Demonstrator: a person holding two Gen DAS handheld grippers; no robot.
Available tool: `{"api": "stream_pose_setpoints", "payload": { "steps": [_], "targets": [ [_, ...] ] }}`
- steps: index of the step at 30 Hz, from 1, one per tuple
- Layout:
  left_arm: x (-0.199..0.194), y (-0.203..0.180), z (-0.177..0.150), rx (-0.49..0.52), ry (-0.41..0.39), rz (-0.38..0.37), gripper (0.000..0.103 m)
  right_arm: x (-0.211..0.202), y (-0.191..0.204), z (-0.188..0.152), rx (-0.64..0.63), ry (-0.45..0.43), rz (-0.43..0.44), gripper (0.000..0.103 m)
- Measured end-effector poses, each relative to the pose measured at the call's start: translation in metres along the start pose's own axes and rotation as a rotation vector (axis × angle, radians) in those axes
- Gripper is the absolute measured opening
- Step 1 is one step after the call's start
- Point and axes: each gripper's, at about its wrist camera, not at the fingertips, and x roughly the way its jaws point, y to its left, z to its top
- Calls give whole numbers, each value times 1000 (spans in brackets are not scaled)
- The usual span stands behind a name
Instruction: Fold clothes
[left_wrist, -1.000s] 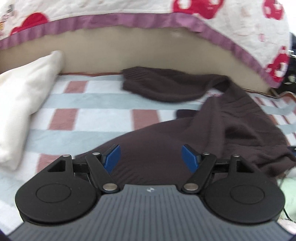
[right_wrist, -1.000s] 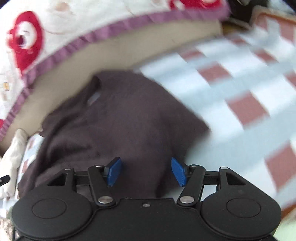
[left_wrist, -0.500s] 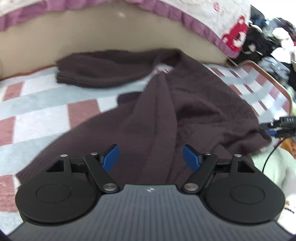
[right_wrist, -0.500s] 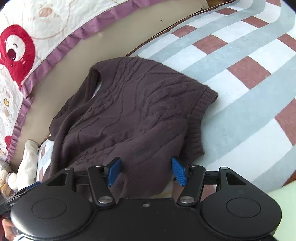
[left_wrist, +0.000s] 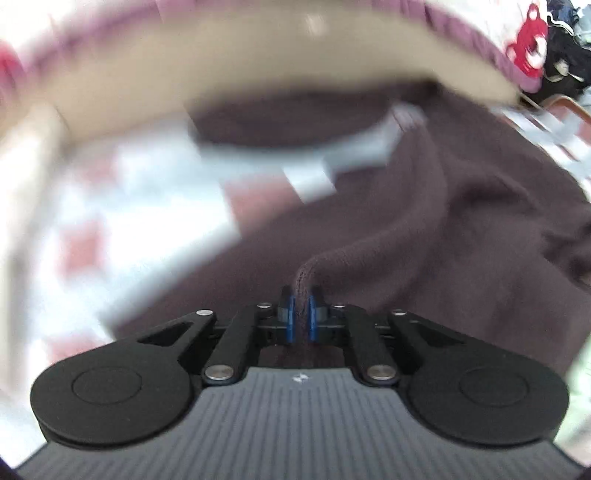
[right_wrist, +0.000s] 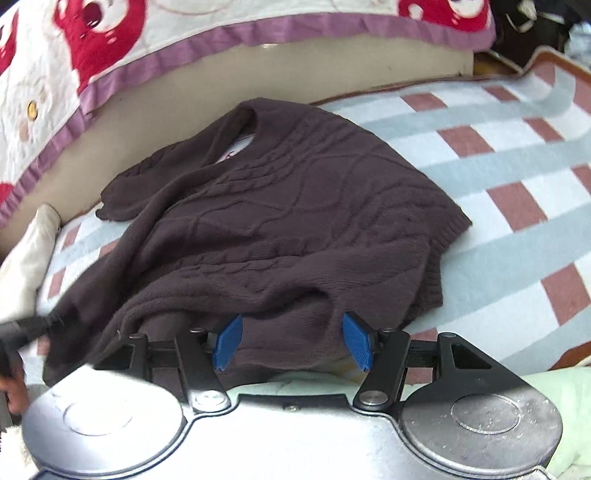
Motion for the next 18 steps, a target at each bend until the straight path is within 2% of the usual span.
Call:
{"api": "stream_pose_setpoints", "payload": {
  "steps": [2,3,5,7,10,11,12,14,16,18],
  "targets": [
    [5,2,8,85,-79,184,7,-1,4,-3,-13,-1,11,66],
    [13,7,13,97,-77,260,7,0,5,-4,-19,-1,32,66],
    [33,32,23,-4,-38,335,9,2,7,-6,-29,-2,76,65],
    [46,59,27,-130,-7,381,21,7,10,-7,-36,7,125,65],
    [44,84,23,-184,39,512,32,20,26,-6,-94,45,193,65],
    [37,91,22,-207,43,480,39,25,35,-6,-123,60,206,65],
    [28,97,21,-239,40,411,43,29,42,-5,-150,76,211,65],
    [11,109,19,-301,34,273,43,35,53,-4,-184,108,222,65],
    [-6,106,20,-327,7,86,43,34,58,-8,-203,136,273,65],
    [-18,89,21,-292,-9,-75,47,30,61,-12,-234,154,317,65]
  ]
}}
